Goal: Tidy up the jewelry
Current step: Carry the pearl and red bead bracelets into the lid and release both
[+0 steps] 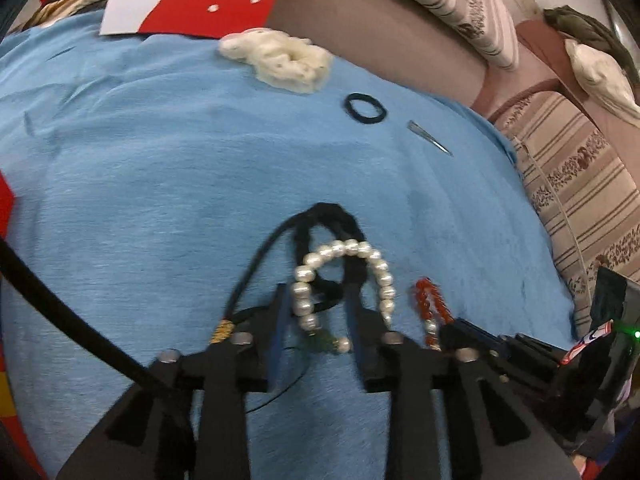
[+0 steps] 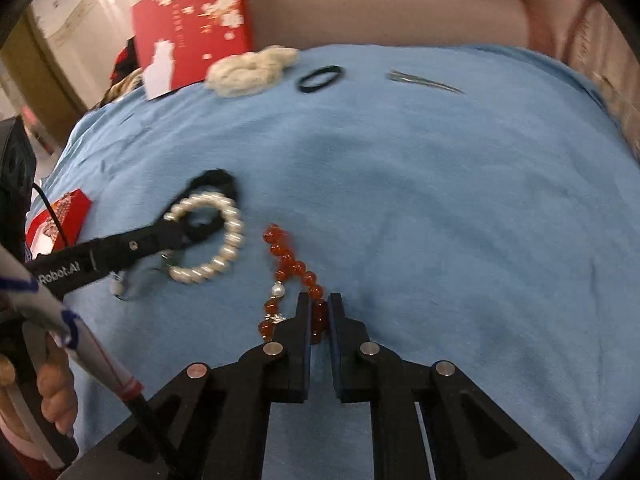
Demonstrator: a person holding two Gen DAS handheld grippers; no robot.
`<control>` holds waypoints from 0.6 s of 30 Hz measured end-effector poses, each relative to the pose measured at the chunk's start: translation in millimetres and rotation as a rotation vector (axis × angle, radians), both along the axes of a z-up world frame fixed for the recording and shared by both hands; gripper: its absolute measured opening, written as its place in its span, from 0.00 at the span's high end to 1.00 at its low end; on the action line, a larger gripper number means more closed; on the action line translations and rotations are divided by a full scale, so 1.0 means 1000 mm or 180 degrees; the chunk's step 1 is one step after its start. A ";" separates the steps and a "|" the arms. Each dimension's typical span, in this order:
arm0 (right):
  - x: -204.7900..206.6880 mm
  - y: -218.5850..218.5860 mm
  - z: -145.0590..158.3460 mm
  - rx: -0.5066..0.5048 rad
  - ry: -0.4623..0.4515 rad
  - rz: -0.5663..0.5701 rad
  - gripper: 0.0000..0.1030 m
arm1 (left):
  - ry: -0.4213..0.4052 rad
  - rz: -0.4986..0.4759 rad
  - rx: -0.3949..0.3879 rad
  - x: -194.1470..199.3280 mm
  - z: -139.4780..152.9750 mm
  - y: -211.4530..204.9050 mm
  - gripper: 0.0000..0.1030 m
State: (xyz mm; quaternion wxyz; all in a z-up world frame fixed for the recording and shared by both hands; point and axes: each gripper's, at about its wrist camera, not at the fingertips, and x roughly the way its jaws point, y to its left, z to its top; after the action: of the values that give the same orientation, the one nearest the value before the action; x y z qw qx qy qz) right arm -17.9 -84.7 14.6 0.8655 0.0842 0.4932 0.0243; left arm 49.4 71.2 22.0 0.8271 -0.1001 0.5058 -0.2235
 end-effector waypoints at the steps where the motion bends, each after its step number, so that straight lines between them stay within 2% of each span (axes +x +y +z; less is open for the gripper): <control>1: -0.004 -0.006 0.000 0.0028 0.0001 -0.0016 0.92 | -0.0030 -0.0008 -0.0019 0.000 0.000 -0.003 0.60; 2: -0.007 -0.009 0.001 0.0048 0.0003 -0.0017 0.92 | -0.0047 -0.0010 0.0008 -0.001 0.000 -0.006 0.60; 3: -0.009 -0.011 0.001 0.0062 0.0002 -0.0011 0.92 | -0.0062 -0.0021 0.0075 -0.002 -0.001 -0.010 0.64; 4: -0.012 -0.012 0.002 0.0066 -0.0001 -0.0003 0.92 | -0.0076 -0.0061 0.0168 -0.002 -0.001 -0.014 0.89; 5: -0.014 -0.012 0.002 0.0049 -0.0006 0.0004 0.91 | -0.0030 -0.0119 0.0241 -0.003 -0.002 -0.016 0.91; 7: -0.016 -0.008 0.003 -0.0003 -0.0020 0.0010 0.92 | -0.0087 -0.0077 0.0258 -0.008 0.005 -0.015 0.91; 10: -0.020 -0.006 0.008 0.0035 -0.0054 -0.0011 0.92 | -0.0192 -0.0017 0.0084 -0.011 0.028 -0.001 0.91; 12: -0.022 -0.005 0.013 0.0056 -0.0096 -0.0018 0.92 | -0.0274 0.0053 -0.0071 -0.012 0.047 0.017 0.91; 18: -0.027 0.008 0.039 0.0125 -0.0220 0.0032 0.92 | -0.0405 0.0378 -0.0235 -0.012 0.076 0.070 0.91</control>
State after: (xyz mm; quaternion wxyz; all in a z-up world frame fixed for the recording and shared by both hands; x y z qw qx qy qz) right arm -45.2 -77.2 53.7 0.8800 0.0978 0.4629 0.0413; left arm 37.6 140.9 98.2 0.8651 -0.1459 0.4368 -0.1986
